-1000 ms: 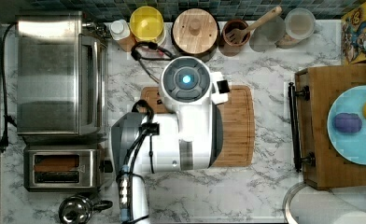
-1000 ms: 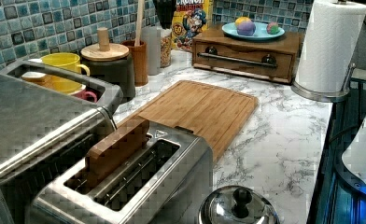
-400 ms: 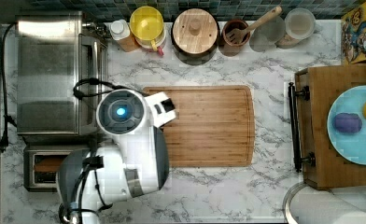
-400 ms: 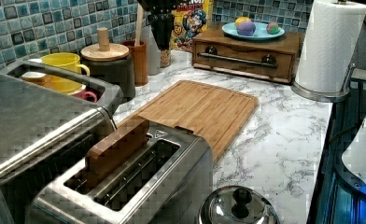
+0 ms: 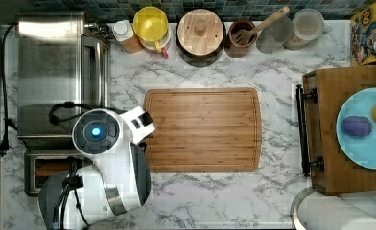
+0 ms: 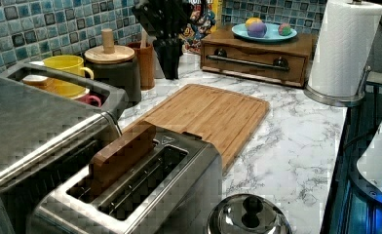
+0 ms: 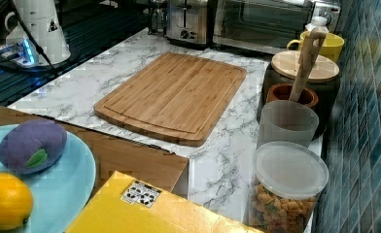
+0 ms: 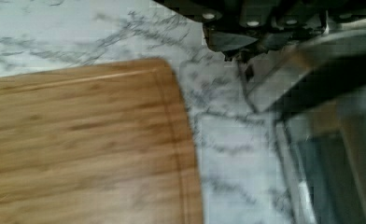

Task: Turn on the toaster.

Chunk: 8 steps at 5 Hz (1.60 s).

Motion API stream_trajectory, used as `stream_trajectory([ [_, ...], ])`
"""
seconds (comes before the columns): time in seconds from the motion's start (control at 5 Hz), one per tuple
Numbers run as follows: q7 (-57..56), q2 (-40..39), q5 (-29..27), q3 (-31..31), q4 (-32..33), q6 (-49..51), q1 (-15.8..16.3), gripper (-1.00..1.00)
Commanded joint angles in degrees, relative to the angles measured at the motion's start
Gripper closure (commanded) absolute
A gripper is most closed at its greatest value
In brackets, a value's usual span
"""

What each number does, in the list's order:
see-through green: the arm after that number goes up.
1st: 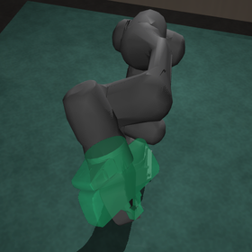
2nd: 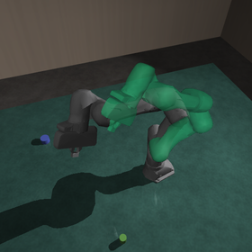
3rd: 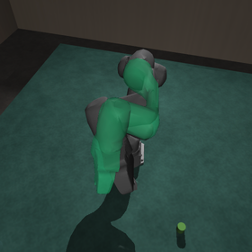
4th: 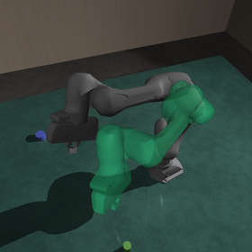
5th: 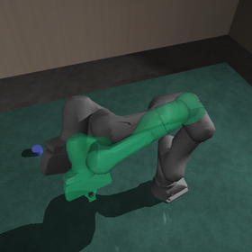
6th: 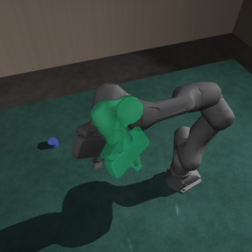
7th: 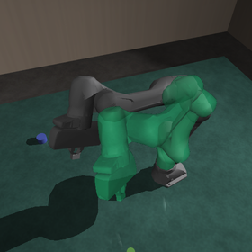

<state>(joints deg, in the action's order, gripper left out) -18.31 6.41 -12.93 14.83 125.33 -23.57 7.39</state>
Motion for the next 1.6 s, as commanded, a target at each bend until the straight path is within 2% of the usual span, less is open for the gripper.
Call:
stream_trajectory([
  [0.2, -9.4, 7.2, -4.6, 2.6, 9.1, -2.0, 2.7, 1.0],
  [0.6, -12.5, 5.6, -5.8, 3.0, 11.5, -7.7, 4.4, 1.0],
  [1.0, -16.9, 6.6, -11.8, 1.5, 13.4, -10.5, 4.7, 1.0],
  [1.2, -16.0, 5.1, -10.1, 1.9, 12.3, -9.4, 4.4, 1.0],
  [1.6, -22.8, 6.3, -17.3, 0.8, 12.5, -8.4, 5.8, 1.0],
])
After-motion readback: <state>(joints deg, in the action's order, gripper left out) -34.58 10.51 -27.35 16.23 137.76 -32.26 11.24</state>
